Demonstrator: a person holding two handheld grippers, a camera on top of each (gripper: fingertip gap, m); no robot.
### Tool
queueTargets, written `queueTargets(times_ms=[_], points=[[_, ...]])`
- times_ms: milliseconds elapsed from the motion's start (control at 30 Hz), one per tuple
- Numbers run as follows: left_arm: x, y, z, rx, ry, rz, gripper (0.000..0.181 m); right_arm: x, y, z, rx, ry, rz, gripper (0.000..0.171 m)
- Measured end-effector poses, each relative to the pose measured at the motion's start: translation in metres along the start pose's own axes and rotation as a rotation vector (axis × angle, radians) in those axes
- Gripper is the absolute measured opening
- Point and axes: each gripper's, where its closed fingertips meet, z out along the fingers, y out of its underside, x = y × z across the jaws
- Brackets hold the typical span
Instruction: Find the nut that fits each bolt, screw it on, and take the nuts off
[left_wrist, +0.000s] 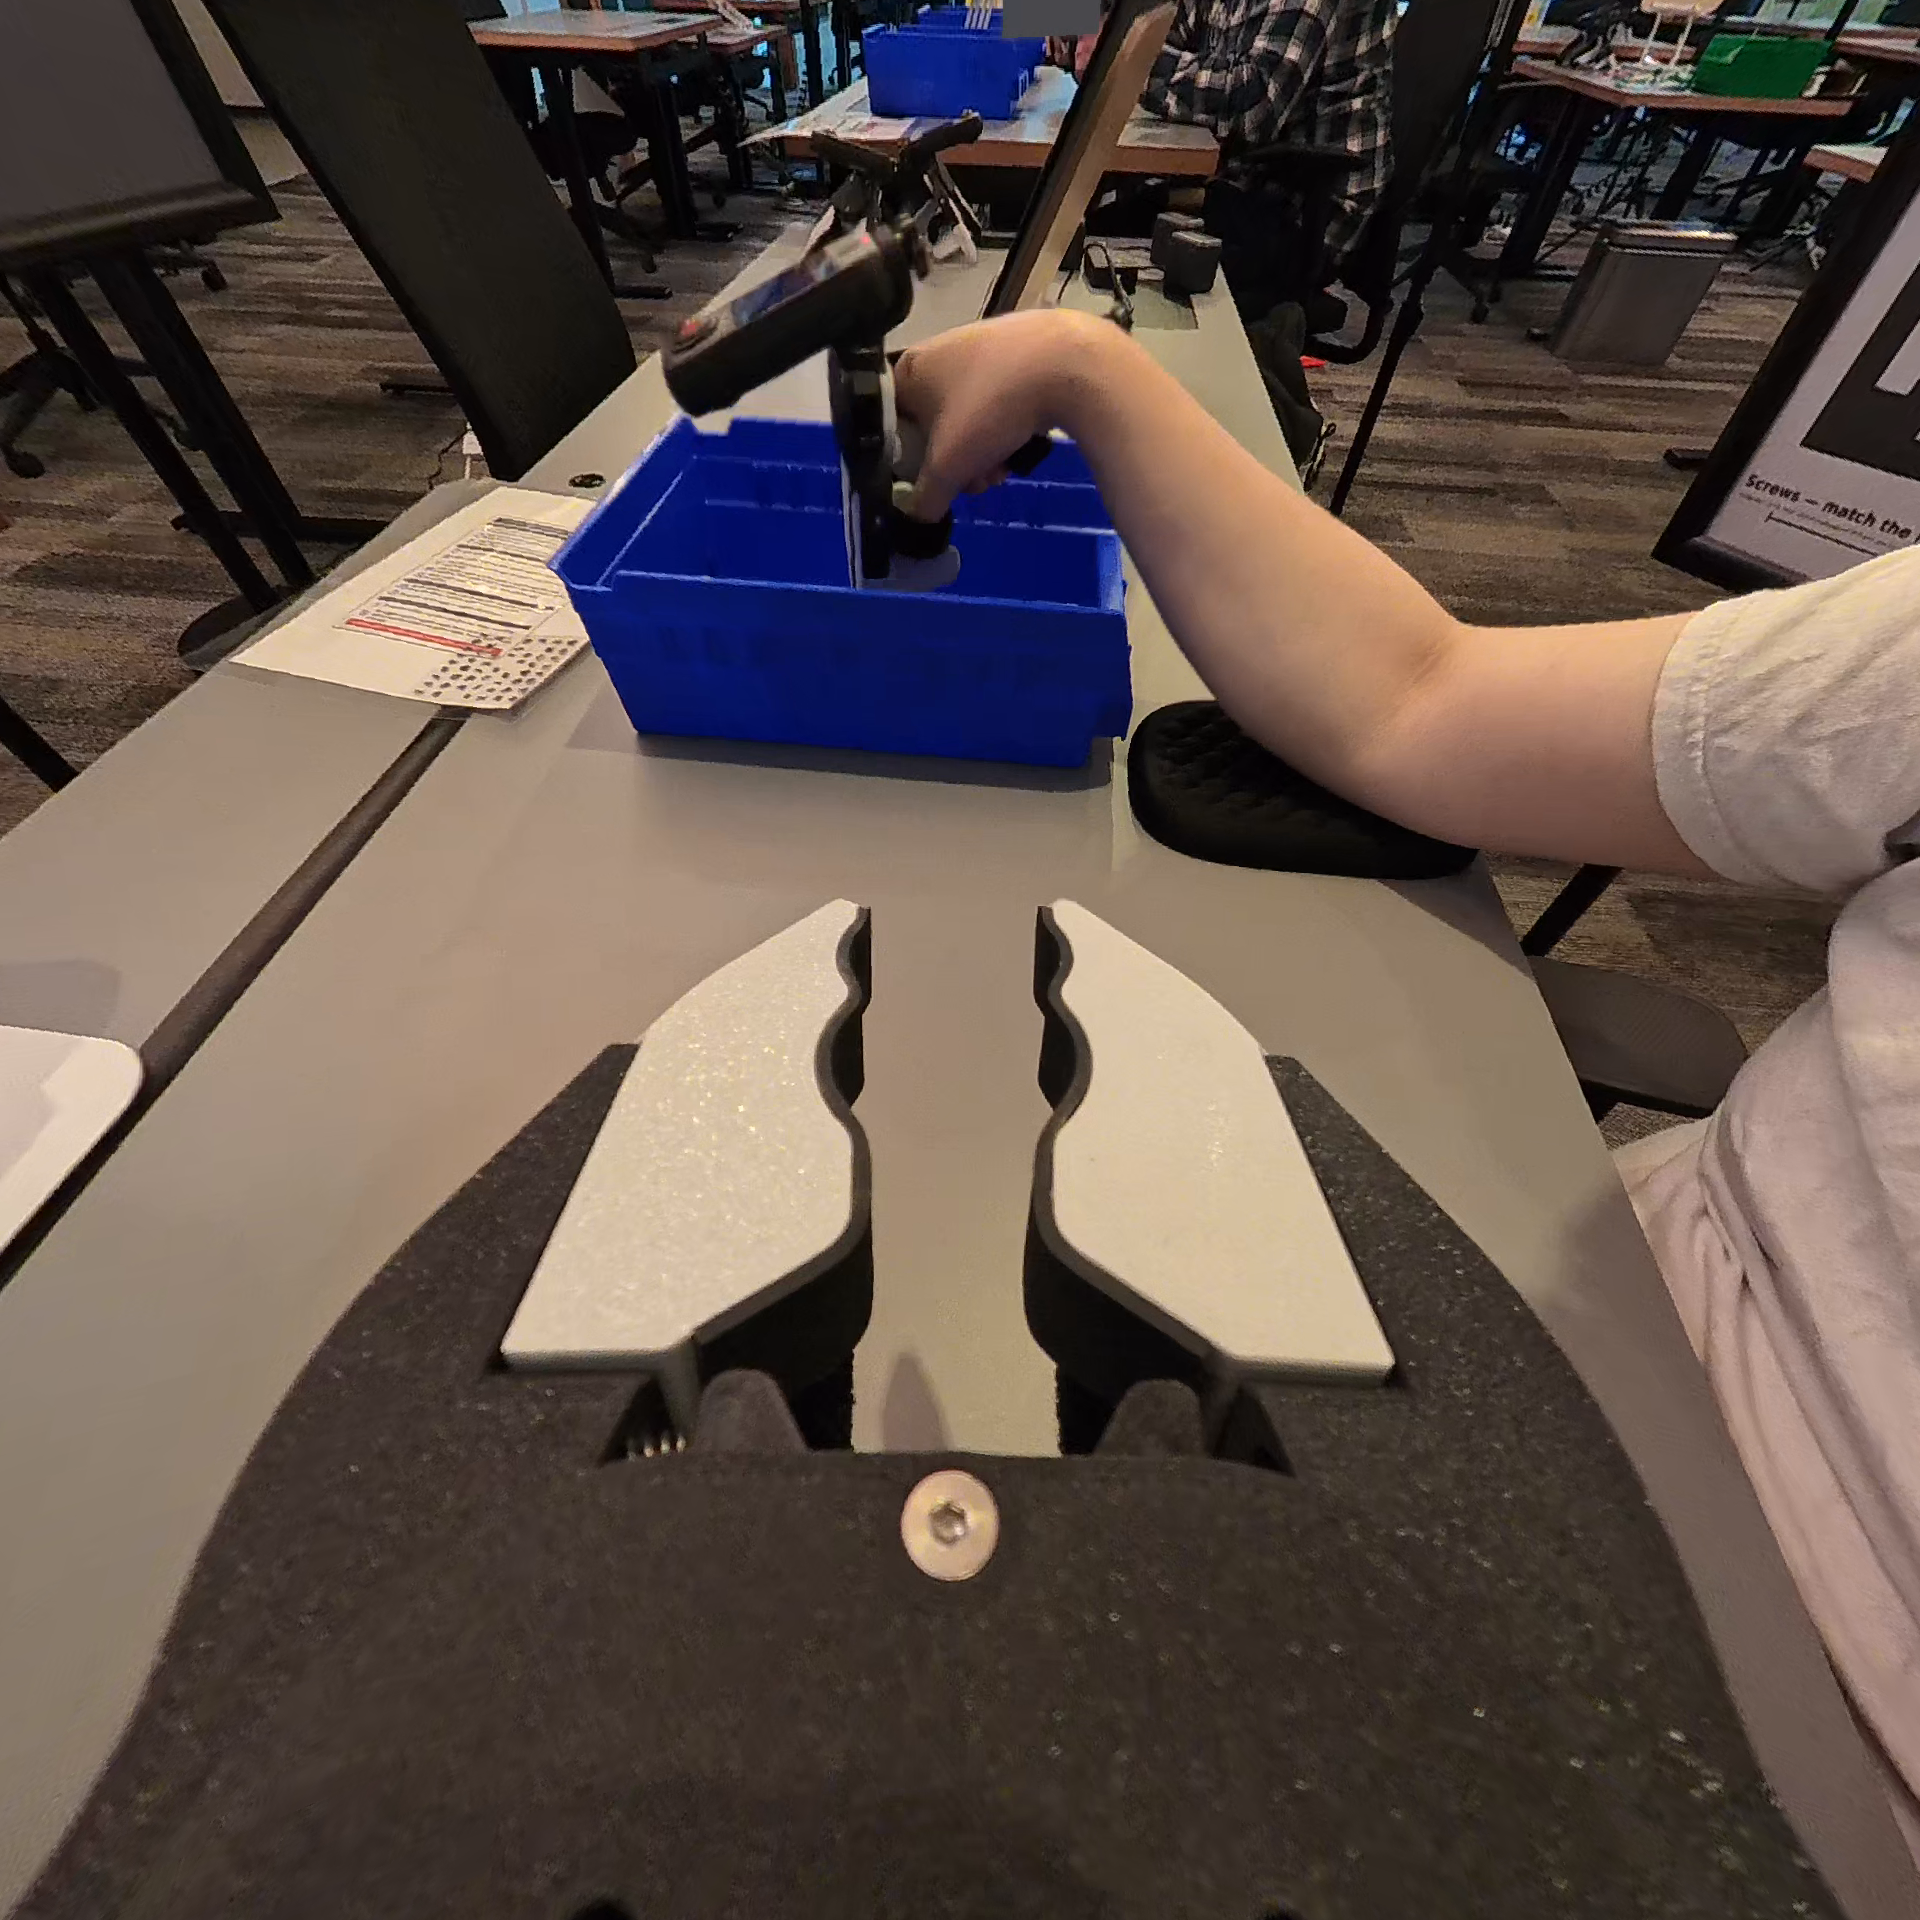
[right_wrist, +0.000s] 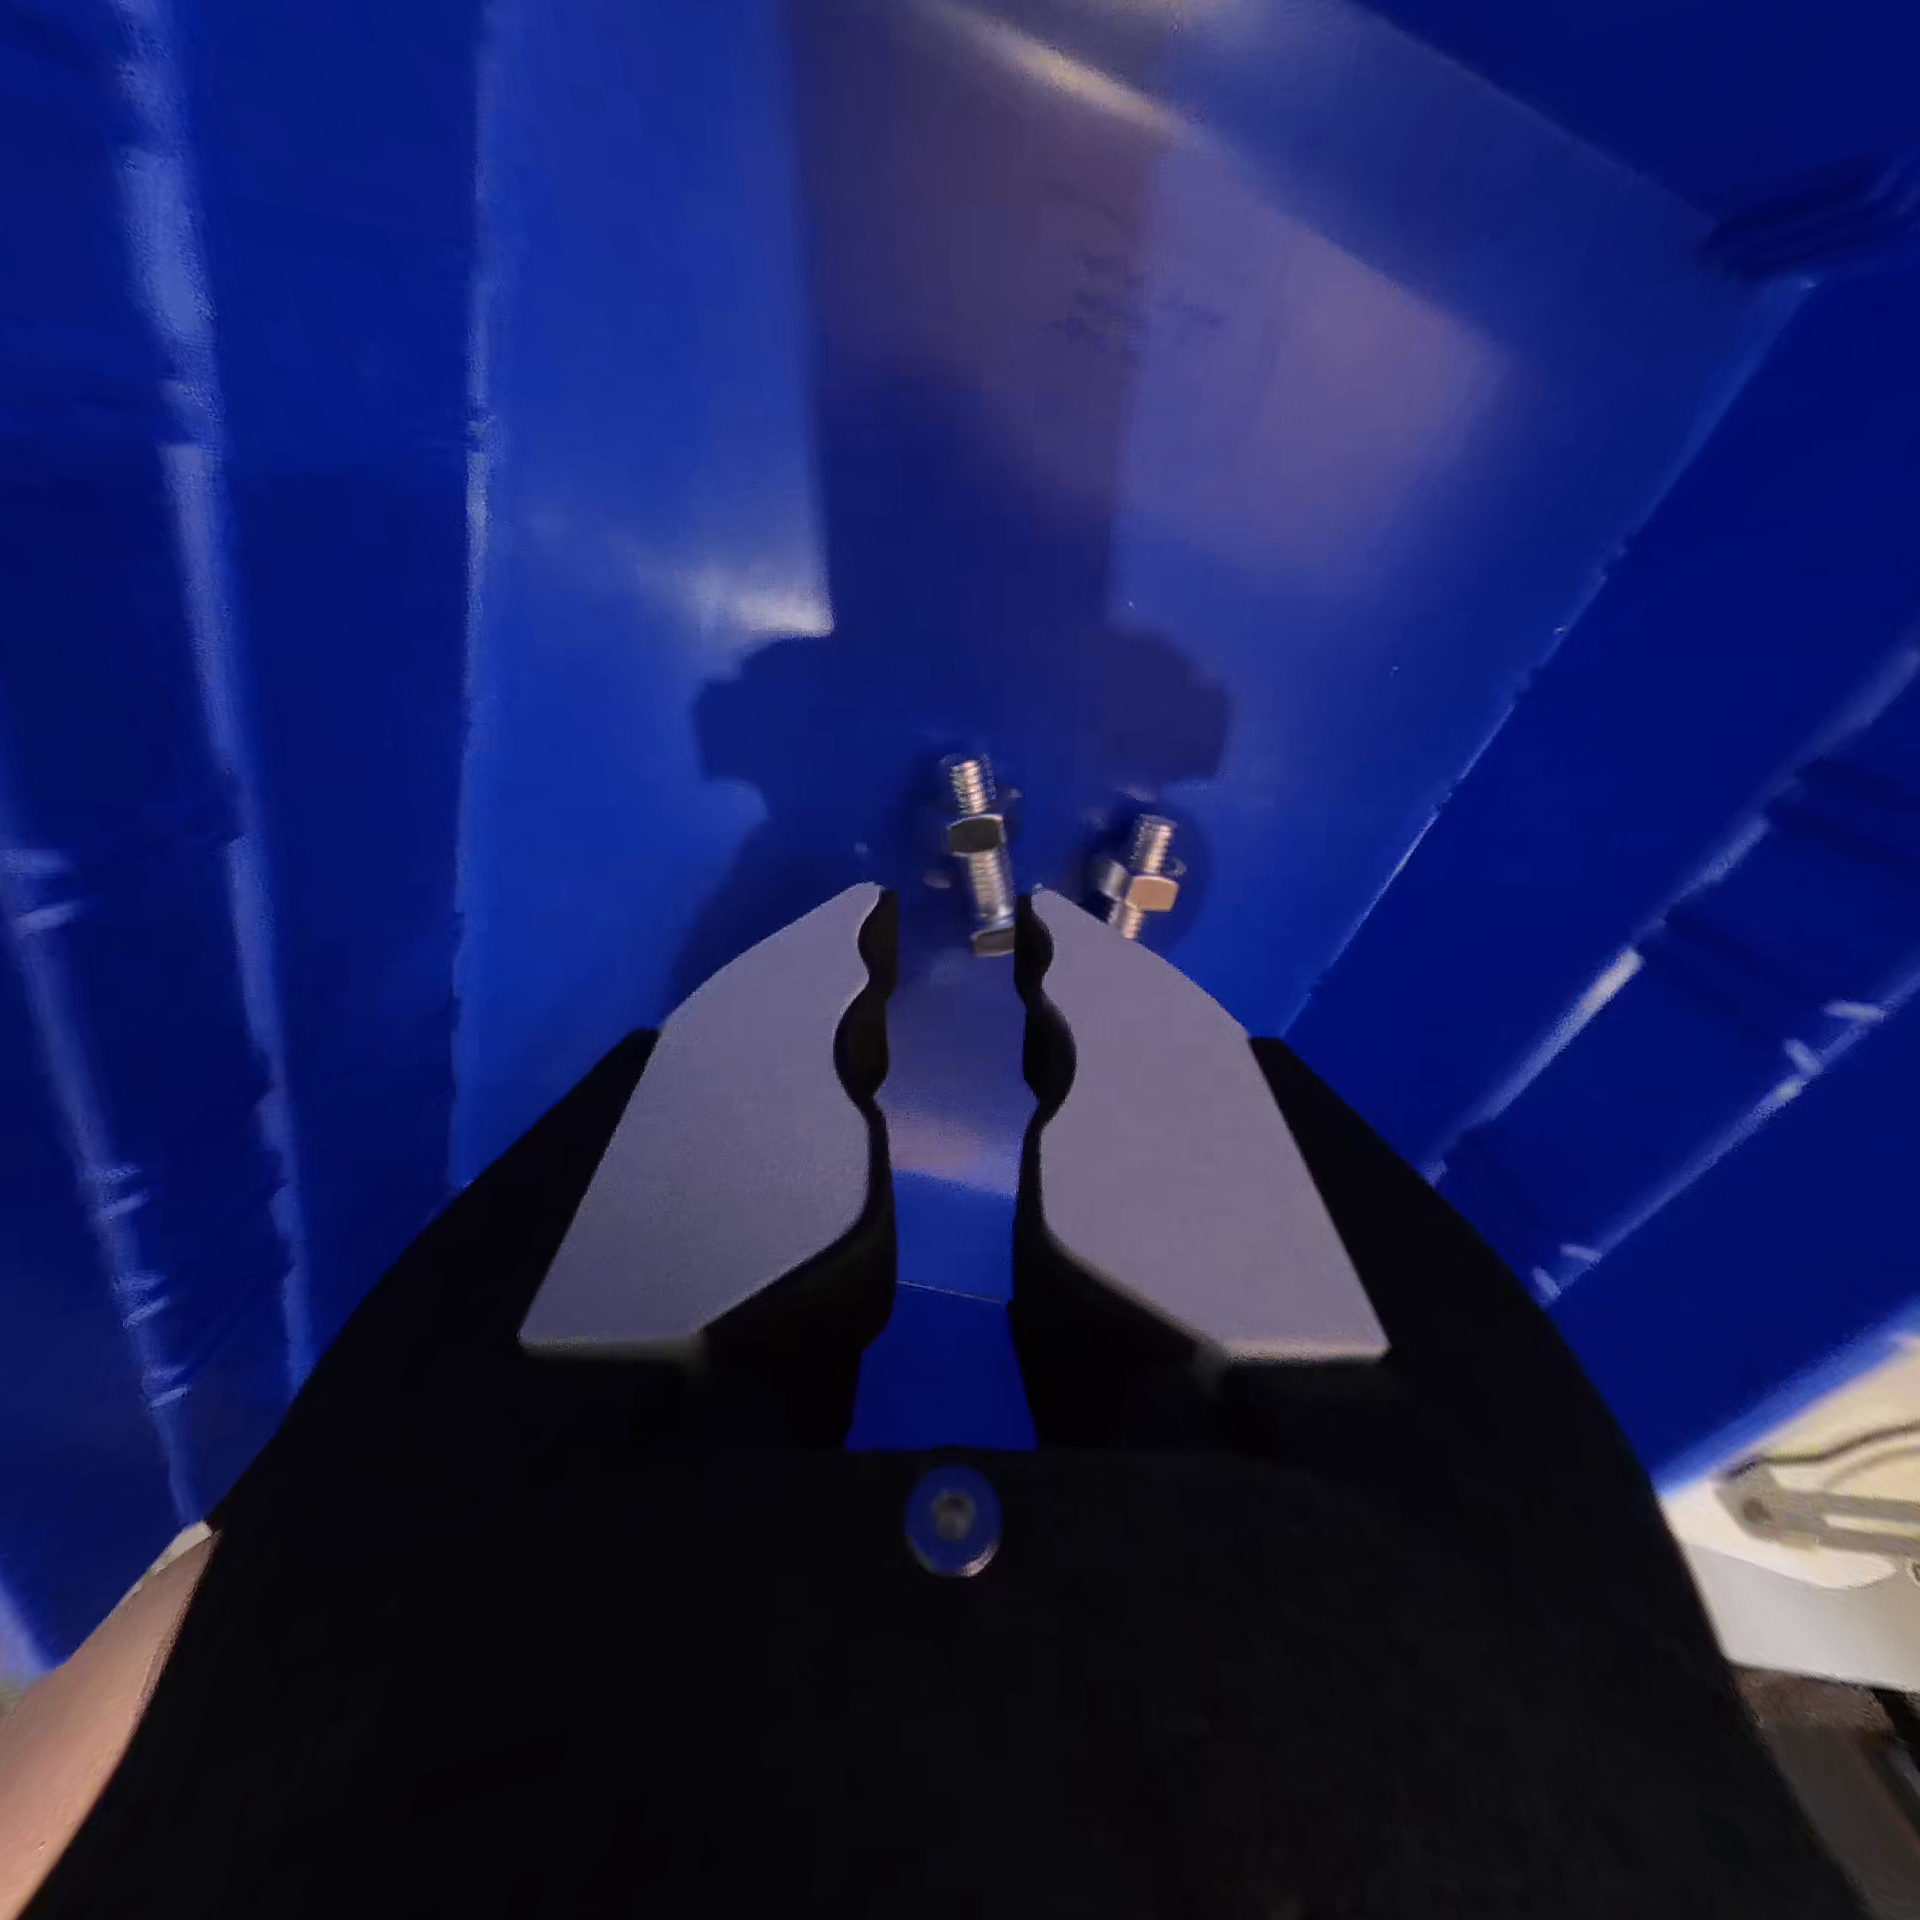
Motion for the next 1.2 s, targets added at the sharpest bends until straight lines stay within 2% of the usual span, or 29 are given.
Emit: queueTargets(times_ms=[100,167,233,333,500,600,700,800,933,1200], points=[[-0.005,-0.012,-0.016,0.02,-0.045,0.022,0.029,-0.005,-0.015,-0.035,0.16,0.019,0.008,0.021],[-0.016,-0.024,-0.039,0.031,-0.128,0.045,0.029,-0.008,-0.026,-0.065,0.292,0.059,-0.008,0.021],[-0.033,-0.038,-0.077,0.04,-0.263,0.074,0.026,-0.012,-0.035,-0.097,0.426,0.109,-0.018,0.02],[-0.059,-0.045,-0.156,0.021,-0.535,0.081,0.019,-0.023,-0.05,-0.139,0.618,0.159,-0.038,0.019],[-0.082,0.0,-0.277,-0.181,-0.892,-0.023,0.02,-0.049,-0.072,-0.181,0.829,0.234,-0.137,0.014],[-0.086,0.031,-0.313,-0.247,-0.95,-0.151,0.019,-0.075,-0.084,-0.198,0.933,0.22,-0.187,0.013],[-0.098,0.091,-0.343,-0.468,-1.033,-0.335,0.016,-0.1,-0.092,-0.205,0.984,0.185,-0.247,0.013],[-0.108,0.15,-0.354,-0.687,-1.01,-0.464,0.016,-0.109,-0.095,-0.199,0.956,0.203,-0.275,0.013],[-0.121,0.194,-0.343,-0.73,-0.902,-0.592,0.013,-0.113,-0.098,-0.189,0.926,0.194,-0.281,0.014],[-0.141,0.25,-0.324,-0.874,-0.869,-0.77,0.021,-0.114,-0.103,-0.173,0.866,0.205,-0.291,0.014]])
